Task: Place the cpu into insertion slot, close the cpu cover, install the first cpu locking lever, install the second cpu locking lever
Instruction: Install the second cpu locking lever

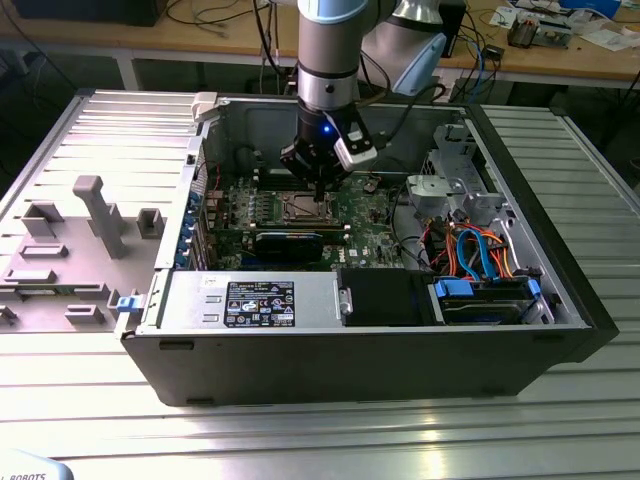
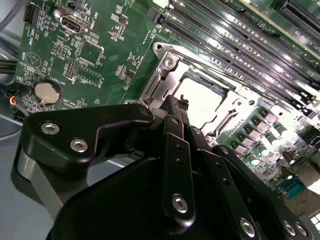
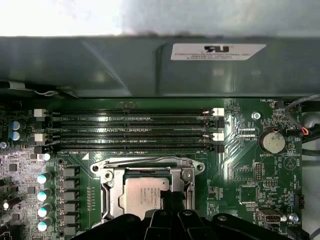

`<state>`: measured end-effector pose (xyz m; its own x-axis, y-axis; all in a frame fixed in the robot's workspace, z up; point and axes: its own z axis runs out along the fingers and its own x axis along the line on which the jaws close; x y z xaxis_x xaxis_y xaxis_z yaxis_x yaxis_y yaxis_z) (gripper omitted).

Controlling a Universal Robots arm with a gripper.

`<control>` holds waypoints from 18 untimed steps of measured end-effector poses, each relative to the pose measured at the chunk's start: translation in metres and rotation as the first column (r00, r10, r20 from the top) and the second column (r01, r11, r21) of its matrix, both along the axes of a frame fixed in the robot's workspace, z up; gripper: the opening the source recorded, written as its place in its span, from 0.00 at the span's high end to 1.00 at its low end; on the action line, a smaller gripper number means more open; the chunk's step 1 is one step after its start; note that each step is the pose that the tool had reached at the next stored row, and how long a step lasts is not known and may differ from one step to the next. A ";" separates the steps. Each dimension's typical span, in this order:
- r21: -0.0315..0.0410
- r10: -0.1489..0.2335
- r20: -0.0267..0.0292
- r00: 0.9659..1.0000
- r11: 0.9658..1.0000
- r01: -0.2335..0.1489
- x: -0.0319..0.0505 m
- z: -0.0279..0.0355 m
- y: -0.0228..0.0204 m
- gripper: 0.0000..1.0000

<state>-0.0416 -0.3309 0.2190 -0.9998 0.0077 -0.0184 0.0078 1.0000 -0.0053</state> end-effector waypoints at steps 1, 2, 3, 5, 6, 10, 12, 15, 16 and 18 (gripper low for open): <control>0.000 0.000 0.000 1.000 1.000 0.000 0.0000 0.0000 -0.0002 0.89; 0.000 0.000 0.000 1.000 1.000 0.000 0.0000 0.0001 -0.0004 0.89; 0.000 0.000 0.000 1.000 1.000 0.000 -0.0001 0.0006 -0.0004 0.89; 0.000 0.000 0.000 1.000 1.000 0.000 0.0000 0.0022 -0.0004 0.89; 0.000 0.000 0.000 1.000 1.000 0.000 0.0000 0.0033 -0.0005 0.89; 0.000 0.000 0.000 1.000 1.000 0.000 0.0000 0.0142 -0.0005 0.89; 0.000 0.000 0.000 1.000 1.000 0.000 0.0000 0.0195 -0.0005 0.89; 0.000 0.000 0.000 1.000 1.000 0.000 0.0001 0.0229 -0.0016 0.89; 0.001 0.000 0.000 1.000 1.000 0.000 0.0001 0.0229 -0.0030 0.89; 0.005 0.000 0.000 1.000 1.000 0.000 0.0000 0.0227 -0.0090 0.89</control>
